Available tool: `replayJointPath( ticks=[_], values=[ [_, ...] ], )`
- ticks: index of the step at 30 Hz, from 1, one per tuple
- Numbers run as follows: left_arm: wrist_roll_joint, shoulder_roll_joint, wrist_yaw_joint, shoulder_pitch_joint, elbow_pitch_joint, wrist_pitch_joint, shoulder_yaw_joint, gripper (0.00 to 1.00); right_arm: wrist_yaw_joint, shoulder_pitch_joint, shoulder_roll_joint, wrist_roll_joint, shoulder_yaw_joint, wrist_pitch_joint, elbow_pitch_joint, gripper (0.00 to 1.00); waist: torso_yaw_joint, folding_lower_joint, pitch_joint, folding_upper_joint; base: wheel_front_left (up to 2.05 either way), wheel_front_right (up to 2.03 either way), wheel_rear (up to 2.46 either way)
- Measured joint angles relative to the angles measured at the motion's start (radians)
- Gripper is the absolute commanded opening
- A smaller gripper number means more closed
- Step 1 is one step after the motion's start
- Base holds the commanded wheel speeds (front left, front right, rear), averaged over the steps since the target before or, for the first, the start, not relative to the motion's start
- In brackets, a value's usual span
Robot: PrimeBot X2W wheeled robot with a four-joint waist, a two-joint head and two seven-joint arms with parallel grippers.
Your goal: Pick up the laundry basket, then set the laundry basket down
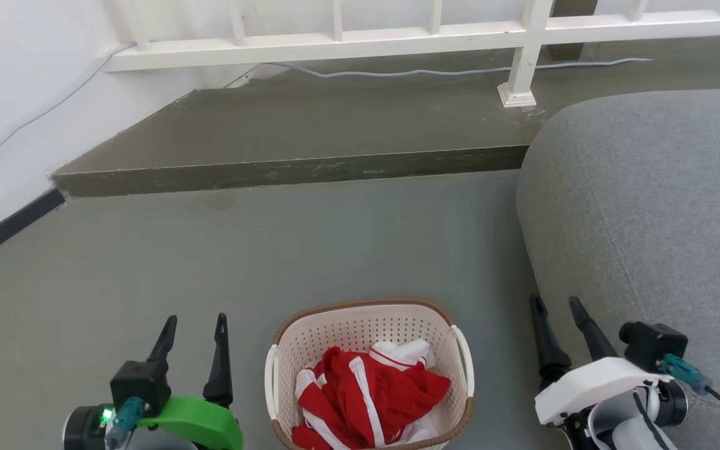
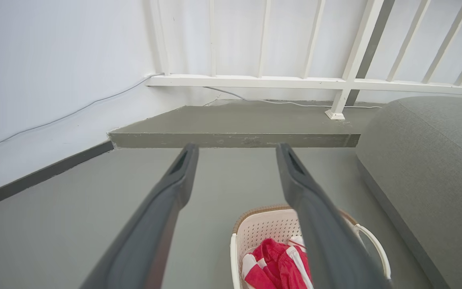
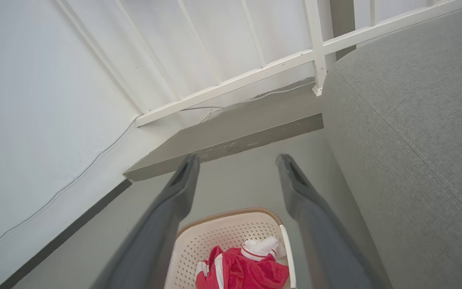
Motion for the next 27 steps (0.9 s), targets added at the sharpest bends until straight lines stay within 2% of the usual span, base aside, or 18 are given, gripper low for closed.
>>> replayJointPath(
  ticks=[20, 27],
  values=[
    [0.207, -0.003, 0.038, 0.014, -0.015, -0.062, -0.048, 1.00, -0.031, 0.000, -0.004, -0.235, 0.055, -0.062, -0.026, 1.00, 0.000, 0.0000, 0.009, 0.0000, 0.00, 0.00, 0.00],
    [0.210, -0.005, 0.041, 0.014, -0.015, -0.065, -0.044, 1.00, -0.038, 0.000, -0.005, -0.255, 0.058, -0.066, -0.030, 1.00, 0.002, 0.0000, 0.011, 0.0000, 0.00, 0.00, 0.00]
  ],
)
